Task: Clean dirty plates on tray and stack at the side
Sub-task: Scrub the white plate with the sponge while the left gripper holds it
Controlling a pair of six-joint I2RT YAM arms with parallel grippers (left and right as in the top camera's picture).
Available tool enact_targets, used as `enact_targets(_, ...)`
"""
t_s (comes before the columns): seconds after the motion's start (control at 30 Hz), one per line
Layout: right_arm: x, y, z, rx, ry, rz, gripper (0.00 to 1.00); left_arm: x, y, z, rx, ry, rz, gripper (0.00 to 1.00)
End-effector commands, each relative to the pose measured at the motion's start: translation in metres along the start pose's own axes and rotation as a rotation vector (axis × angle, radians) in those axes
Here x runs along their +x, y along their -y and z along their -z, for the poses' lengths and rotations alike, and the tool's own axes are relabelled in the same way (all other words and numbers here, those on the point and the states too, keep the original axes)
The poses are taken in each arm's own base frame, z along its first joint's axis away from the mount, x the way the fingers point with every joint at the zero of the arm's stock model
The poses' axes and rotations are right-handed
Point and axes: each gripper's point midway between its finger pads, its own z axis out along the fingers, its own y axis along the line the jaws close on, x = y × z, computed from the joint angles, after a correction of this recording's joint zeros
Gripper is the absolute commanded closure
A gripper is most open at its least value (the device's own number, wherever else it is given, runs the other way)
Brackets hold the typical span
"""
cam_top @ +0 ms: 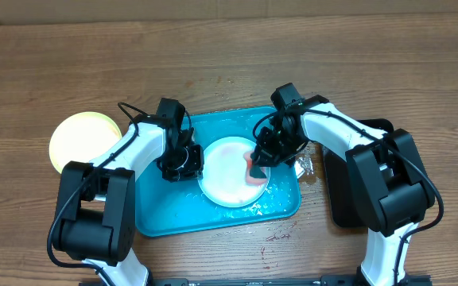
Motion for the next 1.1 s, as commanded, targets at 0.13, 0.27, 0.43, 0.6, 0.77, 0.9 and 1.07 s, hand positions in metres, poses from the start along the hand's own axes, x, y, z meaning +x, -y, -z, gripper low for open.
enact_targets(0.13, 0.007, 0.007, -0.014, 0.034, -0.039, 0.256, 0.96, 0.000, -0.016, -0.007, -0.065, 0.003, 0.016, 0.96)
enact_targets(0.27, 0.022, -0.022, -0.022, -0.067, -0.069, 0.430, 0.96, -0.002, -0.015, -0.007, -0.059, 0.009, 0.020, 0.96)
enact_targets(0.43, 0.017, -0.043, -0.022, -0.096, 0.002, 0.514, 0.96, -0.002, -0.014, -0.007, -0.059, 0.010, 0.019, 0.96)
enact_targets(0.6, -0.010, -0.041, 0.010, 0.045, 0.187, 0.510, 0.96, -0.003, -0.008, -0.007, -0.026, 0.010, 0.011, 0.96)
enact_targets(0.77, -0.019, -0.039, 0.065, 0.172, 0.328, 0.505, 0.96, -0.006, -0.001, -0.007, 0.015, 0.018, -0.005, 0.96)
enact_targets(0.9, -0.017, -0.036, 0.110, 0.284, 0.415, 0.505, 0.96, -0.006, 0.006, -0.007, 0.054, 0.017, -0.032, 0.96)
enact_targets(1.07, -0.009, -0.020, 0.147, 0.406, 0.460, 0.388, 0.96, -0.008, 0.008, -0.007, 0.064, 0.021, -0.049, 0.92)
